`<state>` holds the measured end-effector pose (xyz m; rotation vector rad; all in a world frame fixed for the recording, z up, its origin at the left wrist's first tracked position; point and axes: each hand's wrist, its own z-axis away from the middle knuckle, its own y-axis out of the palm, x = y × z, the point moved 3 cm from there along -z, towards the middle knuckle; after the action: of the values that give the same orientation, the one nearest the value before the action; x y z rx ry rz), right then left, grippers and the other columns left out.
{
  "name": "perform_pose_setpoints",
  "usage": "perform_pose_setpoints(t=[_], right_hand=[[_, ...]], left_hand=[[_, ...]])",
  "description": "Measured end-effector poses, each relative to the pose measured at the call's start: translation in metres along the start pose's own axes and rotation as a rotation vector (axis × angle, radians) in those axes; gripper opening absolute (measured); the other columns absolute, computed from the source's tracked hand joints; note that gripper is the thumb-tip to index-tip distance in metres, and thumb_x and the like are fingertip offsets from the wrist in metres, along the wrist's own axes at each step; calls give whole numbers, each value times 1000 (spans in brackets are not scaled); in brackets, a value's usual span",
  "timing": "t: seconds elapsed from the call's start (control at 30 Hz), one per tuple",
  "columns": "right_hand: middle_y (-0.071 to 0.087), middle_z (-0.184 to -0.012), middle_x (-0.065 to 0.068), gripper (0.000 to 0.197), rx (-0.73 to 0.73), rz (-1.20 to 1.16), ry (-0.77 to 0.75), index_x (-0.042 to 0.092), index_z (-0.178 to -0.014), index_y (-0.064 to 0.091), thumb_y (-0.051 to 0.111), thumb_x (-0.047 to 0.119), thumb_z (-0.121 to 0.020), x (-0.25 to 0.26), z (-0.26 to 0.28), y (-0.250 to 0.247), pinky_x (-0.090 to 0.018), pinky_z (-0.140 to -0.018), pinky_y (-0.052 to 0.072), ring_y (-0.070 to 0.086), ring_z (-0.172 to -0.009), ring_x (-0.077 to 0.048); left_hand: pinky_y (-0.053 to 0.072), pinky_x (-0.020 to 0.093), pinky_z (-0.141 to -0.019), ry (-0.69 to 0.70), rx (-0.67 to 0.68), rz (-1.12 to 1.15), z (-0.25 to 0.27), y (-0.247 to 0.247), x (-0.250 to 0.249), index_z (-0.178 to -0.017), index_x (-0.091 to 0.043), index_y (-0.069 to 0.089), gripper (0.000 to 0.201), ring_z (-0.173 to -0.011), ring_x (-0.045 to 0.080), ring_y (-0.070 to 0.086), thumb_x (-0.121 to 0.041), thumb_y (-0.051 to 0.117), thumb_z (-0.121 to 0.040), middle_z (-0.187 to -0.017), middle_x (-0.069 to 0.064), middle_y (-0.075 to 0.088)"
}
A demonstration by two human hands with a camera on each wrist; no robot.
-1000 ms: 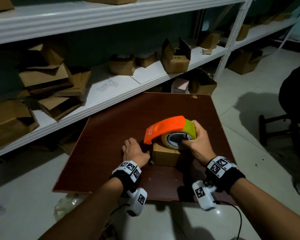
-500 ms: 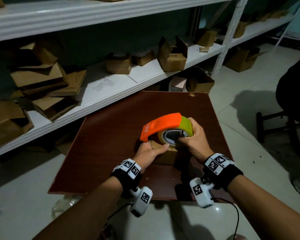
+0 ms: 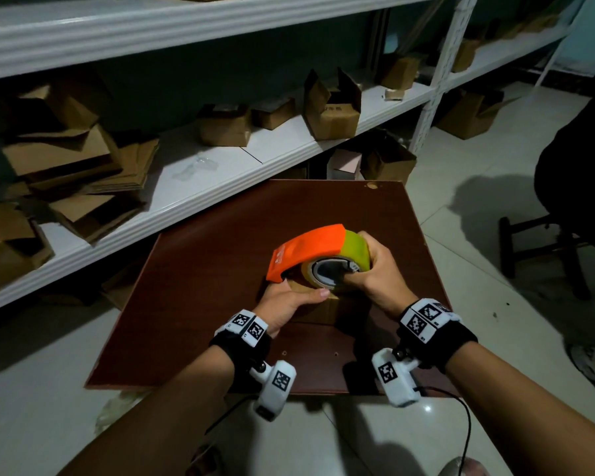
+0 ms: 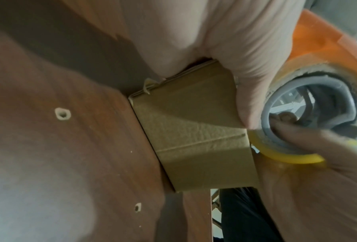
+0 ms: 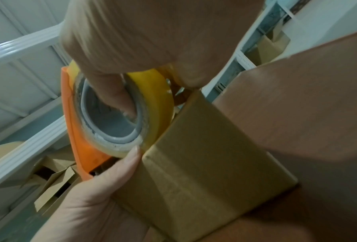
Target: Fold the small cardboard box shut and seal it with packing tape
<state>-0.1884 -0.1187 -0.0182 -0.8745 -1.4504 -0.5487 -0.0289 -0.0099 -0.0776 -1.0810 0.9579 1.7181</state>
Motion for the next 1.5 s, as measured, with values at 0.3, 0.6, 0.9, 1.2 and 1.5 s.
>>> perform_pose_setpoints(t=[0.3, 0.6, 0.9, 1.2, 1.5], right_hand=[[72, -92, -3, 60, 185, 107, 76, 10, -99, 70, 75, 64, -72, 54, -10, -7, -26, -77, 52, 69, -84, -12], [72, -86, -20, 83, 197, 231, 241, -6, -94, 73, 89, 62, -50, 64, -29, -7, -44, -81, 51, 63, -77, -27], [55, -67, -9, 43, 249, 192, 257, 15, -72, 67, 89, 51, -63, 68, -25, -26, -30, -61, 33, 45, -57, -19], [74, -75, -12, 35, 79, 192, 271, 12, -68, 73, 92, 39, -54, 79, -14, -95, -34, -74, 50, 67, -64, -21], [63, -91, -38, 91, 104, 211, 297, -23, -102, 59, 88, 47, -51, 78, -1, -117, -45, -88, 46, 60, -80, -34]], left_hand=[[52, 37, -104, -5, -87, -68, 7, 1, -8, -98, -16, 68, 32, -100, 14, 72, -13, 92, -77, -100, -1, 78], [46, 55, -117, 10, -30, -58, -2, -3, 5, -110, -4, 81, 58, -118, 33, 72, -34, 98, -64, -113, 14, 80], [51, 55, -110, 121, -61, -55, -7, -7, 9, -141, -34, 49, 91, -121, 30, 70, -24, 98, -65, -132, 12, 71], [53, 51, -110, 145, -7, -68, -12, -10, 6, -137, -35, 45, 95, -123, 22, 69, -32, 98, -58, -134, 6, 66], [57, 45, -105, 151, -10, -49, -10, -6, 2, -140, -32, 43, 98, -121, 19, 69, -31, 97, -57, -135, 6, 64]])
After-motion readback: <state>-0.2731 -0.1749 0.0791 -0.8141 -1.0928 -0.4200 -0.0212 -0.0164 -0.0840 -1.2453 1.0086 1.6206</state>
